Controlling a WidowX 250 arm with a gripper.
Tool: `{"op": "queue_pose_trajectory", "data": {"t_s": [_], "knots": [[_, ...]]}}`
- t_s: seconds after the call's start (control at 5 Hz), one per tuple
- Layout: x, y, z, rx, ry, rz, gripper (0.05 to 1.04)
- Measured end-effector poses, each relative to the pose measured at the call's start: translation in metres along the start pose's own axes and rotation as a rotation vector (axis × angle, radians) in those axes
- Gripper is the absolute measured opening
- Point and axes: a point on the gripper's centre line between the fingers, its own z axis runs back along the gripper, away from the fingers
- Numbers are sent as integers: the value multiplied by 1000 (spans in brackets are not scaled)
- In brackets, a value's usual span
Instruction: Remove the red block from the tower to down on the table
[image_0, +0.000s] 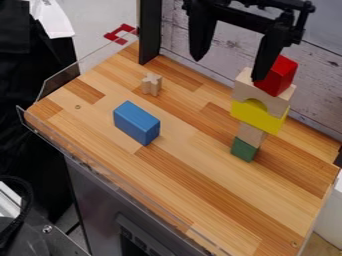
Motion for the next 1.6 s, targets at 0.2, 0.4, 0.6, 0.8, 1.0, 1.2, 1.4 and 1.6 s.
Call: {"op": "queue_pose_trajectory", "data": {"t_s": [0.2, 0.4, 0.6, 0.8, 1.0, 1.2, 1.4, 1.6], "knots": [[0, 0, -8, 9, 31, 0, 999], [25, -15, 11, -61, -15, -46, 999], [41, -15, 30, -40, -39, -59, 999], [55, -15, 37, -48, -49, -62, 999], [69, -19, 11, -32, 49, -90, 999], [68, -18, -1, -20, 95, -108, 999], [60, -19, -12, -11, 137, -122, 999], [59, -19, -12, -4, 141, -122, 999]]}}
